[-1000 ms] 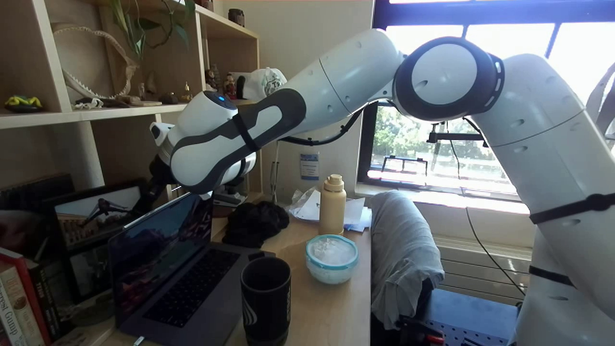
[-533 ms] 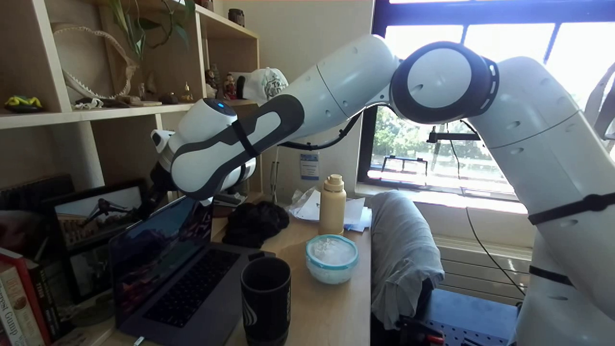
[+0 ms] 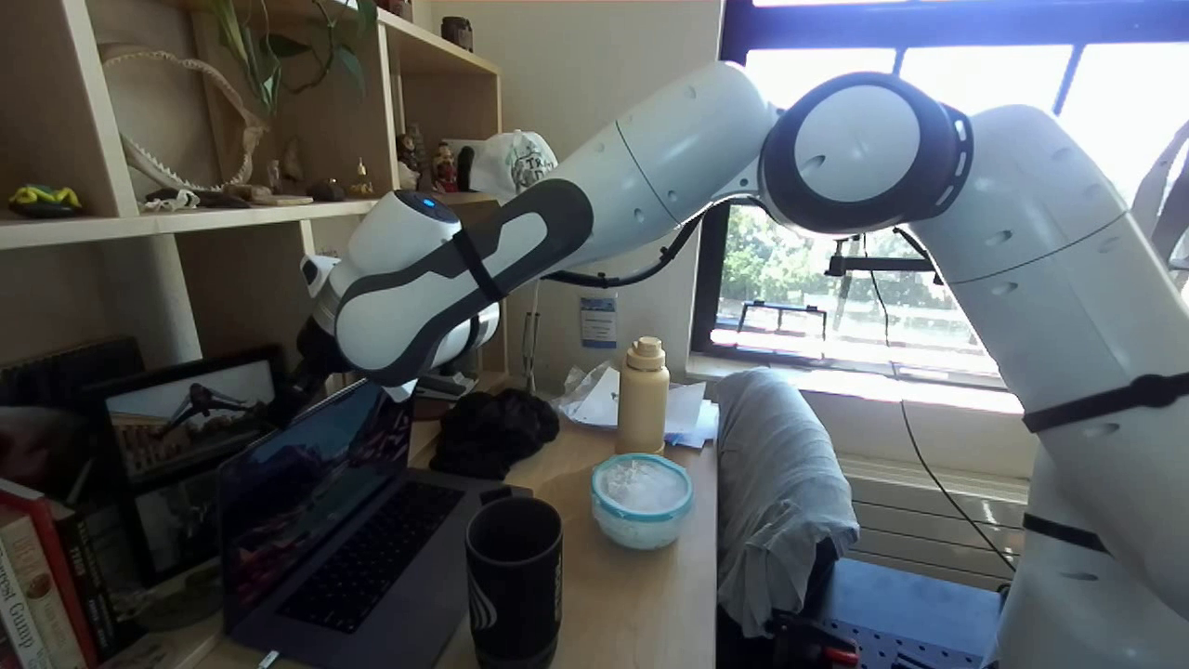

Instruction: Close the laptop

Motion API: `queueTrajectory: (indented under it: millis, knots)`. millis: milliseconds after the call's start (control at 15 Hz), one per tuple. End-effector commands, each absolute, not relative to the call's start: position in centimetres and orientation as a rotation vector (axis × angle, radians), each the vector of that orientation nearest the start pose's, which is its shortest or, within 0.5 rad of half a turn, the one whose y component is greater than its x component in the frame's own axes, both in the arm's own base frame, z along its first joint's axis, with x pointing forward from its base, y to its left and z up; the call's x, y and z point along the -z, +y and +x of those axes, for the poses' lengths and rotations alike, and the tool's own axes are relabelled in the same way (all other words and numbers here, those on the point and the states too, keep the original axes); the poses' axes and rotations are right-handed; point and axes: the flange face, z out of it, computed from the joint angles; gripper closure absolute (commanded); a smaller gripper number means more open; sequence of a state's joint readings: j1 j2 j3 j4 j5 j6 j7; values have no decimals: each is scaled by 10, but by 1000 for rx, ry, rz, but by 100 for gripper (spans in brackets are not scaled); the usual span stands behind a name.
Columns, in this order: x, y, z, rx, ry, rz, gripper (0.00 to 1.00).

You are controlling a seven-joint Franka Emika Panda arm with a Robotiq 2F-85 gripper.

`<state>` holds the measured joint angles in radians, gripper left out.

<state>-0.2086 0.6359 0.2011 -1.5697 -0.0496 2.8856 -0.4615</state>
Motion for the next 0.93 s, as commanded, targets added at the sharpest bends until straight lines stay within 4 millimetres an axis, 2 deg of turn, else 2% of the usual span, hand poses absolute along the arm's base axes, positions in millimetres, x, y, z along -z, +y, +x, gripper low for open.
queueTrajectory:
  millis: [0,333,867]
  knots:
    - [-351,-32,720,935,-551,-2989,0]
    - [-340,-30,693,768,-451,-2992,0]
    - [-312,-24,649,533,-323,-2958,0]
